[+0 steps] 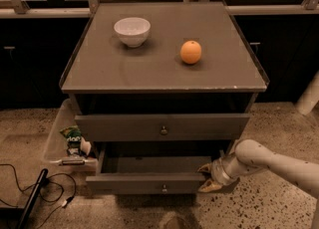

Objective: Open middle drawer

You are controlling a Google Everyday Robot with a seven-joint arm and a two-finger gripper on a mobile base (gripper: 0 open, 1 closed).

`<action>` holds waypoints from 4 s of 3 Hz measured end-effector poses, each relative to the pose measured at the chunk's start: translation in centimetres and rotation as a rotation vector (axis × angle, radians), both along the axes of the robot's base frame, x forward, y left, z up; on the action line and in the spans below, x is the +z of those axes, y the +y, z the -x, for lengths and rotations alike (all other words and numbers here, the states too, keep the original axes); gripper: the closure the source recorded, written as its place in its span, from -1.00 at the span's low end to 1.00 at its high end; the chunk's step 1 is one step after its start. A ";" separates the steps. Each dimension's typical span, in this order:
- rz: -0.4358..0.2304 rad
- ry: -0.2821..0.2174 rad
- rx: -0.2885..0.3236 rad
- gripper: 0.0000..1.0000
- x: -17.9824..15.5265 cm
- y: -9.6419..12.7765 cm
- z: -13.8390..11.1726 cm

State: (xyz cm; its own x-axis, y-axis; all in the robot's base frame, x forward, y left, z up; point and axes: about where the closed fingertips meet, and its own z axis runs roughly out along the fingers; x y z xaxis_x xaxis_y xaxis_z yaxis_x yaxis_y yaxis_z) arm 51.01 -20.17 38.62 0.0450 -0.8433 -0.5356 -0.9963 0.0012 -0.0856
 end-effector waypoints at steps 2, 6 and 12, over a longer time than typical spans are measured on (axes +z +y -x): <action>0.000 -0.017 0.003 0.71 0.6 -0.4 1.0; -0.047 0.000 -0.002 0.30 0.9 -0.9 1.9; -0.121 0.023 -0.025 0.23 1.1 -2.4 5.2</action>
Offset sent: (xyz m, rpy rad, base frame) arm -0.0103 -0.0042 0.0063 -0.0001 -0.0171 0.0033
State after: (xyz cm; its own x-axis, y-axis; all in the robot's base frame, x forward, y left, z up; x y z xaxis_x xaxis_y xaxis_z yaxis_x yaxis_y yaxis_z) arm 45.77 -22.55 39.76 0.0111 -0.7732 -0.6341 -0.9975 0.0353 -0.0605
